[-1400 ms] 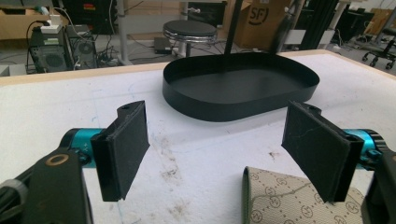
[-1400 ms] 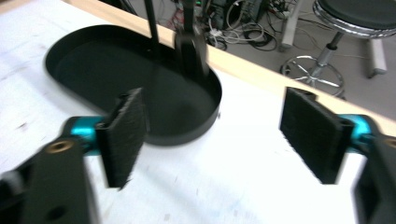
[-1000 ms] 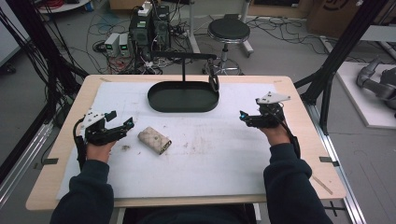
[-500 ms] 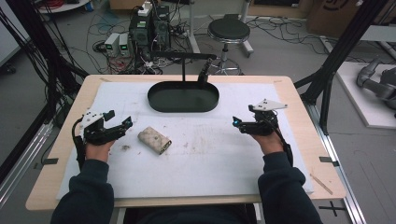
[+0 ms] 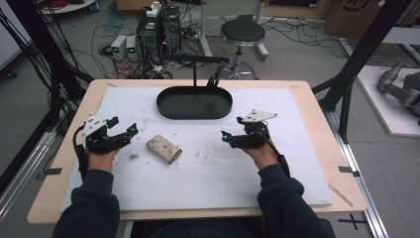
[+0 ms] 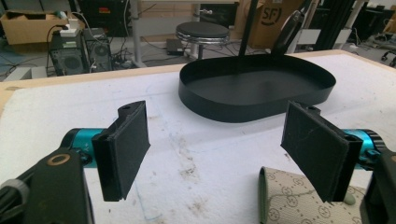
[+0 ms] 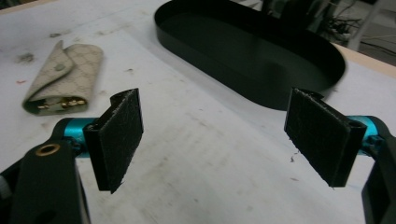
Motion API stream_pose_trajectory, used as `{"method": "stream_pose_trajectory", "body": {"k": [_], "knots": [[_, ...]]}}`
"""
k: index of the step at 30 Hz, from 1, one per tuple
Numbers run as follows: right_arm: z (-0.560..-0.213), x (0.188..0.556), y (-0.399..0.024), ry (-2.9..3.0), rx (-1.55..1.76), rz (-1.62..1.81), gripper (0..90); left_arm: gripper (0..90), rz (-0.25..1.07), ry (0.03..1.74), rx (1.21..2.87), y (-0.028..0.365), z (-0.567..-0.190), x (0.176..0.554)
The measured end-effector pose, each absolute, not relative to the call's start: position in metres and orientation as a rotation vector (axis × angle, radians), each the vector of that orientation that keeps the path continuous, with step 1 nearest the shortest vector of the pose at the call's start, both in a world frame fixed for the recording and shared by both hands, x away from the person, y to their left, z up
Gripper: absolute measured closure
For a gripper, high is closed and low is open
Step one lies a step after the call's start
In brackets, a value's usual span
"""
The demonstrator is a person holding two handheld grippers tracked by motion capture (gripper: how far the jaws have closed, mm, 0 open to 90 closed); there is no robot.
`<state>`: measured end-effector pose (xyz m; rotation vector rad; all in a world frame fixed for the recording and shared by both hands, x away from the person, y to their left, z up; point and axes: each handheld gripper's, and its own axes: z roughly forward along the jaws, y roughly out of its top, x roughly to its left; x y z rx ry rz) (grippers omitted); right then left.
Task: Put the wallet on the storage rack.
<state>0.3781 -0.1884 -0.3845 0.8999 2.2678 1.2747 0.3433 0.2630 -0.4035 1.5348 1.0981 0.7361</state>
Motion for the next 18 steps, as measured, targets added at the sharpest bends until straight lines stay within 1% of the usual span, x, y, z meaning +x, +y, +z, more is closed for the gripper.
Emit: {"method": "stream_pose_trajectory", "body": {"k": [4, 7, 8, 12, 17, 18], "knots": [[-0.386, 0.379, -0.172, 2.296, 0.876, 1.287, 20.0, 22.9, 0.74, 1.101, 1.536, 0.264, -0.404, 0.345], [-0.39, 0.381, -0.151, 2.343, 0.839, 1.297, 20.0, 22.9, 0.742, 1.1, 1.537, 0.264, -0.404, 0.346], [-0.39, 0.381, -0.151, 2.343, 0.839, 1.297, 20.0, 22.9, 0.742, 1.097, 1.542, 0.264, -0.404, 0.346], [-0.399, 0.382, -0.118, 2.41, 0.8, 1.297, 20.0, 22.9, 0.741, 1.1, 1.541, 0.264, -0.404, 0.346], [-0.411, 0.383, -0.087, 2.491, 0.757, 1.305, 20.1, 22.9, 0.74, 1.098, 1.547, 0.264, -0.404, 0.346], [-0.411, 0.383, -0.087, 2.491, 0.757, 1.305, 20.1, 22.9, 0.739, 1.099, 1.547, 0.264, -0.404, 0.346]]}}
